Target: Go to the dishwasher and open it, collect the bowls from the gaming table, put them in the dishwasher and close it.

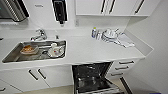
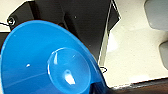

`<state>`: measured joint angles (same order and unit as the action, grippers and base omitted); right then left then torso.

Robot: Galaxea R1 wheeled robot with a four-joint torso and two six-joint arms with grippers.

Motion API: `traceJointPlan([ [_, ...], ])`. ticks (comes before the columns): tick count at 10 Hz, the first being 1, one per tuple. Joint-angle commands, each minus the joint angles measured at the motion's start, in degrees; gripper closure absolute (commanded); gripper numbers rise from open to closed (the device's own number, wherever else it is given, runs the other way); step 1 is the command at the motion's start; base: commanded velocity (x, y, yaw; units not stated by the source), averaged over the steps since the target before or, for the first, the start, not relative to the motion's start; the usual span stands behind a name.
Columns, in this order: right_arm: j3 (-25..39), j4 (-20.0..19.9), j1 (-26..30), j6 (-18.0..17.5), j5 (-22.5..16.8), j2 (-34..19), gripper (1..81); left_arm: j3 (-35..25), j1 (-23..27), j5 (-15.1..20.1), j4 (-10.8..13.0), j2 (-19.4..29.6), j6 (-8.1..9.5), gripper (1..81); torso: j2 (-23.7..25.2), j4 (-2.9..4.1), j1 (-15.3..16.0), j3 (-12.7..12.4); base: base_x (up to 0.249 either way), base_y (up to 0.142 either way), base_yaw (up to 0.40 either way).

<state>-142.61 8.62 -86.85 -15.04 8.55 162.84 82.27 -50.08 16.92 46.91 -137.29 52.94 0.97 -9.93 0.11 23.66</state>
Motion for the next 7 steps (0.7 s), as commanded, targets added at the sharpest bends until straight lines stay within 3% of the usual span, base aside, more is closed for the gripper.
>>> traceJointPlan([
  [1, 0.50, 0.35, 0.04, -0.25, -3.71, -1.53, 81.1, -6.51, 9.94, 9.88, -0.24, -1.31, 2.34, 81.1, 0.00, 0.00, 0.00, 4.10, 0.000, 0.000, 0.000],
  [2, 0.59, 0.35, 0.13, -0.16, -3.71, -1.53, 81.1, -6.16, 11.79, 12.15, -0.24, -3.34, 3.04, 81.1, -0.02, 0.00, 0.00, 1.51, 0.000, 0.000, 0.000],
  [4, 0.41, 0.35, 0.04, -0.16, -3.71, -1.53, 81.1, -6.16, 15.92, 16.04, -0.24, -6.68, 4.80, 81.1, -0.04, 0.00, 0.07, 3.28, 0.000, 0.000, 0.000],
  [5, 0.32, 0.35, -0.13, -0.16, -3.71, -1.62, 81.1, -6.16, 16.89, 16.13, 0.55, -7.48, 4.80, 81.1, -0.04, 0.00, 0.05, 3.71, 0.000, 0.000, 0.000],
  [6, 0.24, 0.35, -0.13, -0.16, -3.71, -1.70, 81.1, -5.90, 17.77, 13.25, 2.03, -8.08, 5.32, 81.1, -0.06, 0.00, 0.07, 3.67, 0.000, 0.000, 0.000],
  [7, 0.23, 0.35, -0.13, -0.16, -3.71, -1.70, 81.1, -3.72, 19.08, 8.18, 3.96, -8.96, 8.62, 81.1, -0.06, 0.00, 0.07, 3.70, 0.000, 0.000, 0.000],
])
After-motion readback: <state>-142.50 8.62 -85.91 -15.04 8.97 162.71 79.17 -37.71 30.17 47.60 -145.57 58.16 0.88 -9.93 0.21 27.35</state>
